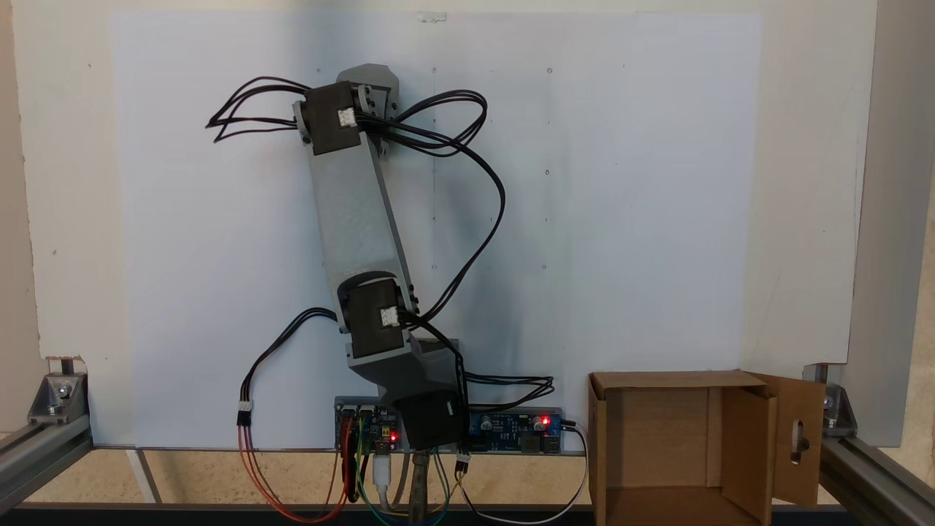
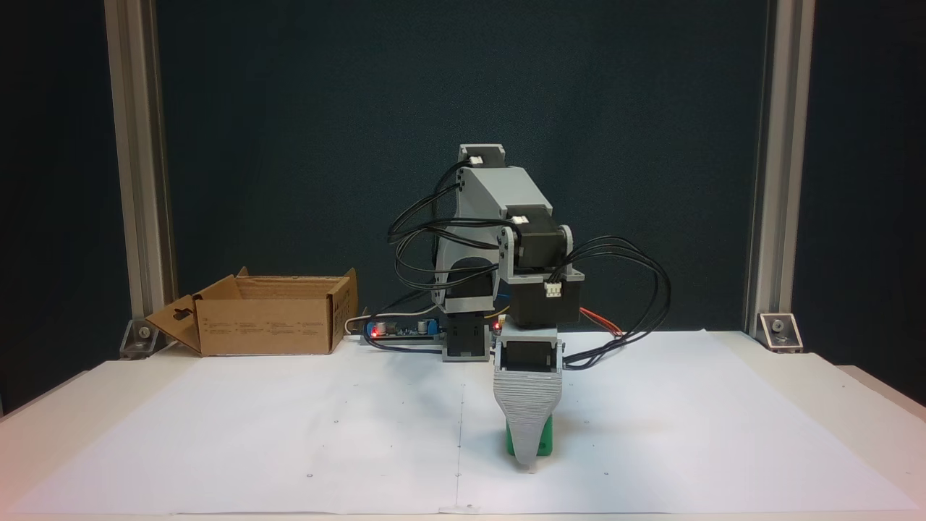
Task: Grasp a green dice and put it in the bin.
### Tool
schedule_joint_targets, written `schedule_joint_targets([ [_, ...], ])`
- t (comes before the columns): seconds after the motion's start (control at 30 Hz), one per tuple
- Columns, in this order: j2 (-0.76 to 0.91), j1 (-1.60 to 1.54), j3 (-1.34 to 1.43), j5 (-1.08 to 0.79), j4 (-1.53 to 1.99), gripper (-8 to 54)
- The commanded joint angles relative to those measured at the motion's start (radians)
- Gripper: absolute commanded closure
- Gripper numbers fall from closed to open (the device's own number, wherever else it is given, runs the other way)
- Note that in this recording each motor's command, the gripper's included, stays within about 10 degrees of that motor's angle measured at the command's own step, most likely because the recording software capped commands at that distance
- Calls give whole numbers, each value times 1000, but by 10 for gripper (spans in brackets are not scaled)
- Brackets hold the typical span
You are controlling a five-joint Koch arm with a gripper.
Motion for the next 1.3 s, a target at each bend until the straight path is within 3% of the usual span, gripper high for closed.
schedule_joint_targets([
  [0.0,3,6,-15,28,-3,43],
  [0.1,3,9,-15,26,-3,77],
  [0.27,3,6,-9,28,3,187],
  [0.4,5,5,6,28,8,336],
  [0.57,72,28,8,29,40,340],
  [0.93,647,241,71,-5,173,340],
  [1.27,828,742,126,-278,178,340],
])
